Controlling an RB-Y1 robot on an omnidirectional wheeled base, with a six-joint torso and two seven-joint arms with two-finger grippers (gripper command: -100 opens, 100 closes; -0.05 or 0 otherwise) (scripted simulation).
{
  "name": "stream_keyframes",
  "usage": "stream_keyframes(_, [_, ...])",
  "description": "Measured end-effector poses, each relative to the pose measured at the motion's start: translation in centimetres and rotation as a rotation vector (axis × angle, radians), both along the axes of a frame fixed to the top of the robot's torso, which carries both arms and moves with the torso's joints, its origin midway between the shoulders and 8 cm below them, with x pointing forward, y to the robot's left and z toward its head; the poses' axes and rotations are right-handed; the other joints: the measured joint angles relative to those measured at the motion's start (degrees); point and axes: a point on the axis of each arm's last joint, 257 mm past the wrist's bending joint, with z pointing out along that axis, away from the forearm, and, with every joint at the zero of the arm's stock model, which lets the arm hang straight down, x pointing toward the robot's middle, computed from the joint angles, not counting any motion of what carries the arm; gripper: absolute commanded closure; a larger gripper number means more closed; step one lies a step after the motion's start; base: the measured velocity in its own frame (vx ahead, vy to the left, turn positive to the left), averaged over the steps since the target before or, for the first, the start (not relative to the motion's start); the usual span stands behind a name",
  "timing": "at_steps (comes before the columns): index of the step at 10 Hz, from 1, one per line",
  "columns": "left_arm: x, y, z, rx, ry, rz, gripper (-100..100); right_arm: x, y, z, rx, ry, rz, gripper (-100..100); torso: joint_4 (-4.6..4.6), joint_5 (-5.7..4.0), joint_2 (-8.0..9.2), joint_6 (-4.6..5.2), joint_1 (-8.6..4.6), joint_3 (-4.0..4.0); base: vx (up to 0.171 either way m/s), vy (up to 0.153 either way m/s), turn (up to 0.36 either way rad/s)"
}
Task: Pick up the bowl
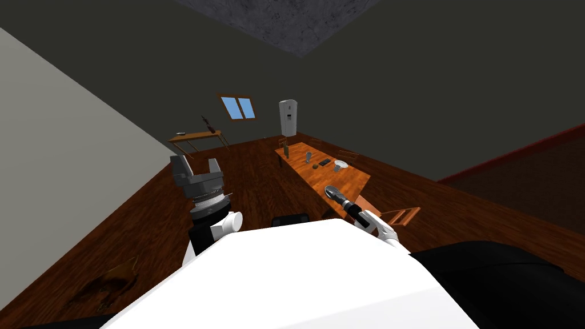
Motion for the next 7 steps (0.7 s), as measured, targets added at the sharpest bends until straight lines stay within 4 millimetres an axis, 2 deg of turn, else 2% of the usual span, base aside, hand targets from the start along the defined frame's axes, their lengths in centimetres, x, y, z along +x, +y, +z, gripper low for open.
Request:
stream_keyframes(3, [0.0, 0.0, 0.0, 0.0, 0.0, 0.0, 0, -2.5, -3.7, -2.9, -0.109, 0.089, -0.001, -100, 0.0, 0.01, -0.05, -0.03, 0.01, -0.02, 0.03, 0.027, 0.106])
stream_keyframes(7, [0.0, 0.0, 0.0, 0.0, 0.0, 0.0, 0, -5.6, -7.6, -6.2, -0.231, 0.199, -0.005, -100, -0.01, 0.01, -0.08, -0.03, 0.02, -0.04, 0.039, 0.029, 0.125])
